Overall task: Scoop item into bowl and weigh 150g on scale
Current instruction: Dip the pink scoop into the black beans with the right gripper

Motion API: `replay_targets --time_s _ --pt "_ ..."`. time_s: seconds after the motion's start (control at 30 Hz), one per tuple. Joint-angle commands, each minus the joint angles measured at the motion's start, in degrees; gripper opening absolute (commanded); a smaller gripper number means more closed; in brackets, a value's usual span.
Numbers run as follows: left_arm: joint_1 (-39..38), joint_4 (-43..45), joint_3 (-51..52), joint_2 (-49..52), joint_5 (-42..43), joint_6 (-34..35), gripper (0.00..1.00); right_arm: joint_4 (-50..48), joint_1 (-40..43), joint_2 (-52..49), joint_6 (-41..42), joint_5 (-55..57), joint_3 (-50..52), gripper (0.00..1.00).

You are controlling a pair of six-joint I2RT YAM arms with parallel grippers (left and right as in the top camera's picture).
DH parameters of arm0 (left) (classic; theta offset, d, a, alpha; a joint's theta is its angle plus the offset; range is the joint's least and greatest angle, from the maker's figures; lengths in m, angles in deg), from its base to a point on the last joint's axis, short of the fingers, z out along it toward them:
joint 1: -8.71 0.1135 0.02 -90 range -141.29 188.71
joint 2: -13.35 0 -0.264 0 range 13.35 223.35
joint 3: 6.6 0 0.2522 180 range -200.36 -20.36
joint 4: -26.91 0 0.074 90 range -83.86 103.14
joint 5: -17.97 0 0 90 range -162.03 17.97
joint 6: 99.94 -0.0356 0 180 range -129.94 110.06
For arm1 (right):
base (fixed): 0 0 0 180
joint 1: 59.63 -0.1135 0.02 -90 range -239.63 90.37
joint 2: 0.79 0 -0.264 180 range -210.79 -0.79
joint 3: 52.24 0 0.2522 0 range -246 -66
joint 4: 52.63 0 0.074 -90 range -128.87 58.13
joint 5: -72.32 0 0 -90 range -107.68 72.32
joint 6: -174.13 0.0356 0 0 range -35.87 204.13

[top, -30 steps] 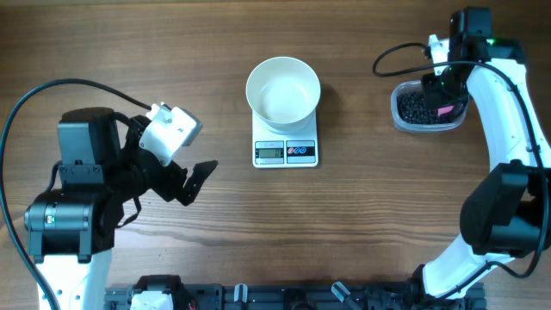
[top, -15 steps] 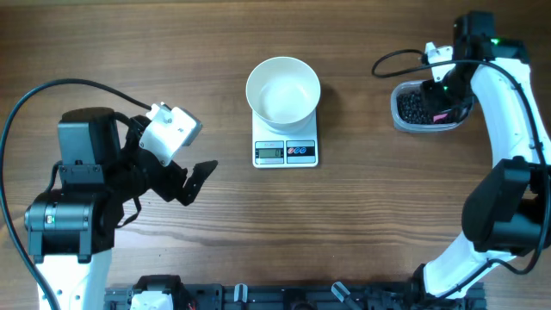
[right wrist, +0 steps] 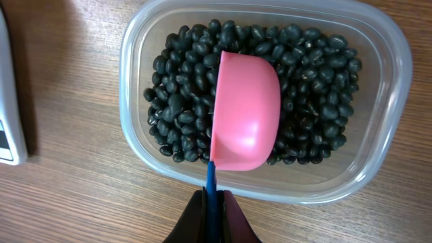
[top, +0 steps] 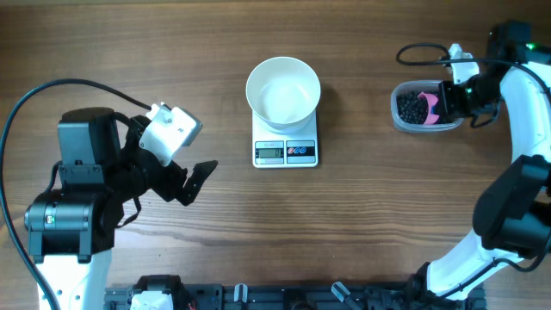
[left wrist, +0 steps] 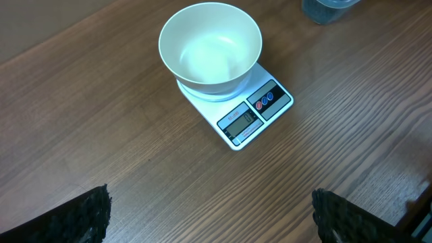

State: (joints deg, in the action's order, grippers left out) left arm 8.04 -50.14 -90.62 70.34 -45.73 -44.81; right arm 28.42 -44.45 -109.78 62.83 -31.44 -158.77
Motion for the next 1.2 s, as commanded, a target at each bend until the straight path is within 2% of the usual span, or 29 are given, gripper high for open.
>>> replay_targets --time_s 0.0,0.57,1.17 --pt "0.3 0.0 -1.0 -0.3 1.1 -0.9 1.00 0.4 2.3 -1.3 0.5 -6.4 -0.1 0.04" --pt "0.3 0.0 -1.0 -0.3 1.1 -0.9 1.00 1.2 6.4 -6.0 0.3 -17.7 1.5 0.04" --pt "0.3 0.0 -1.0 -0.3 1.1 -0.9 1.00 5.4 19.3 -6.0 0.4 -30.1 1.5 0.04"
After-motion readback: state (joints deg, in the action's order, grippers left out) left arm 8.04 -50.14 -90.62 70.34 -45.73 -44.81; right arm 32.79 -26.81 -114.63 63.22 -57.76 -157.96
